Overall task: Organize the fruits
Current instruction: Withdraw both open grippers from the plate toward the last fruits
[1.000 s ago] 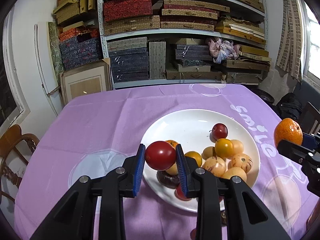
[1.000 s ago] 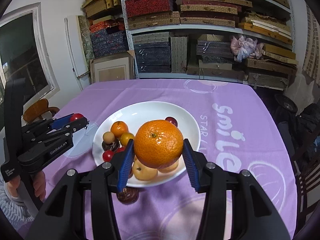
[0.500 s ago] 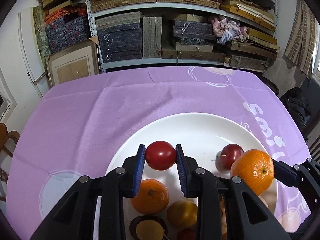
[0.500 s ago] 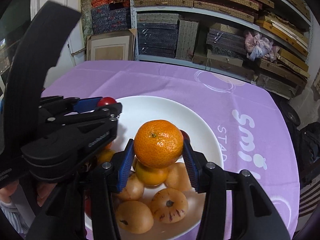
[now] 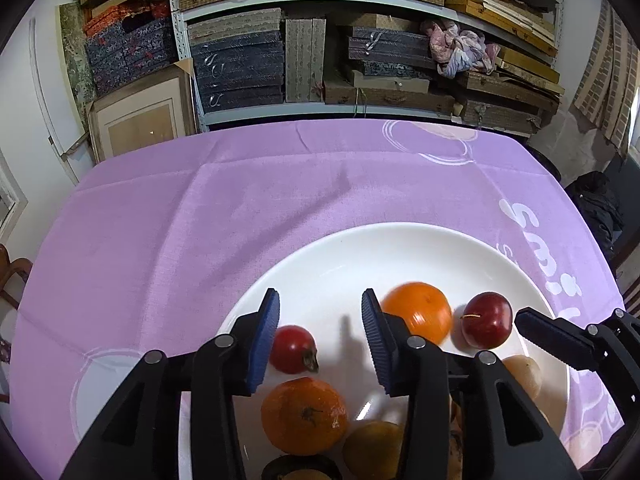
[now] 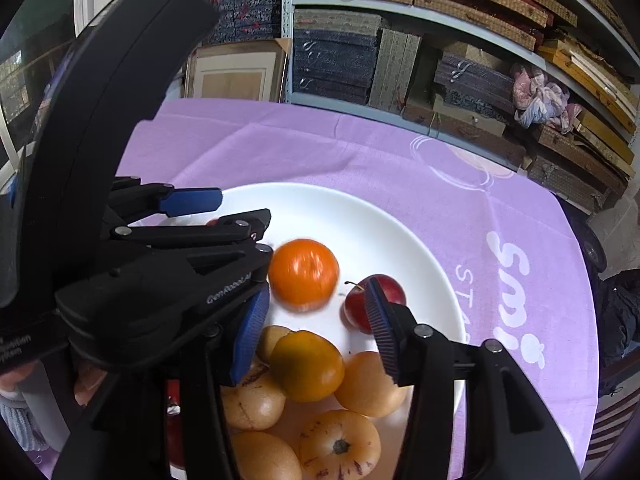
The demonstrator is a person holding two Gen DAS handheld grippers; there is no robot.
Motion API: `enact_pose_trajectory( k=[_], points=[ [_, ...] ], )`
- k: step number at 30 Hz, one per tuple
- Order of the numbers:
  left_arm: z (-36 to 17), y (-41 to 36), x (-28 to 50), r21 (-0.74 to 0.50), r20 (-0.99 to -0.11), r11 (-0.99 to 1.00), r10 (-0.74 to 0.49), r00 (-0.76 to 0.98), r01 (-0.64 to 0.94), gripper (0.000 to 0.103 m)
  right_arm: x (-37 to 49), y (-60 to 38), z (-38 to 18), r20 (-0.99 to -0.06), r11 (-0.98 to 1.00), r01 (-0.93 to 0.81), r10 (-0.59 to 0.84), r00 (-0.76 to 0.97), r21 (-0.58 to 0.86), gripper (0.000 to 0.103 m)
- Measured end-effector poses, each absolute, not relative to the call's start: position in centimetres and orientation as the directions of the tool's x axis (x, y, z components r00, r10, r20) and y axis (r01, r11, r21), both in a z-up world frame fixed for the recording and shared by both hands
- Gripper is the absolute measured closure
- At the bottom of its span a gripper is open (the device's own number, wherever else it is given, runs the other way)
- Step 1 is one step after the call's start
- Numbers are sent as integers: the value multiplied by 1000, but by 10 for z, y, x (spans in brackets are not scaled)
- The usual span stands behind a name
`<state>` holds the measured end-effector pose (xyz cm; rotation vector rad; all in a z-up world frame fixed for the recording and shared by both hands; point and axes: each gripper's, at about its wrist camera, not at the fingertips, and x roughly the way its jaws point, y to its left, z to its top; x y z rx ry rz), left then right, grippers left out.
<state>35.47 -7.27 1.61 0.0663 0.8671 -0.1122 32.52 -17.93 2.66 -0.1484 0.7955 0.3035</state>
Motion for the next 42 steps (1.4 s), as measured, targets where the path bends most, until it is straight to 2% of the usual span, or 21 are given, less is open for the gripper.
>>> enact_pose_trajectory(
  k=[5, 9, 15, 19, 23, 28, 31, 34, 42],
  points=[
    [45, -64, 334, 10, -731, 993, -75, 678, 120, 58, 296, -197, 55, -667, 955, -297, 210, 714, -18, 54],
    [71, -54, 300, 17, -693, 992, -78, 716, 125, 45, 254, -214, 81, -612, 958, -288, 224, 759, -6, 52],
    [86, -49, 240, 61, -654, 987, -75, 753, 152, 44, 177, -231, 105, -535, 957, -288, 255, 806, 22, 46],
    [72, -48, 201, 88, -658, 983, -62, 750, 159, 42, 126, -233, 106, -507, 955, -293, 276, 817, 47, 43],
    [44, -51, 169, 128, -668, 978, -39, 743, 166, 38, 84, -233, 98, -492, 954, -289, 290, 821, 79, 36],
    [7, -53, 140, 85, -699, 982, -63, 712, 171, 37, 51, -237, 73, -483, 950, -271, 312, 818, 155, 33],
    [-9, -55, 131, 73, -707, 983, -68, 704, 168, 36, 43, -241, 52, -480, 944, -245, 323, 816, 220, 32],
    [-19, -56, 128, 61, -713, 986, -64, 698, 153, 36, 43, -245, 31, -500, 951, -212, 300, 812, 226, 31],
    [-25, -62, 124, 26, -697, 983, -113, 708, 183, 35, 57, -263, 18, -525, 945, -170, 299, 797, 280, 28]
  ],
)
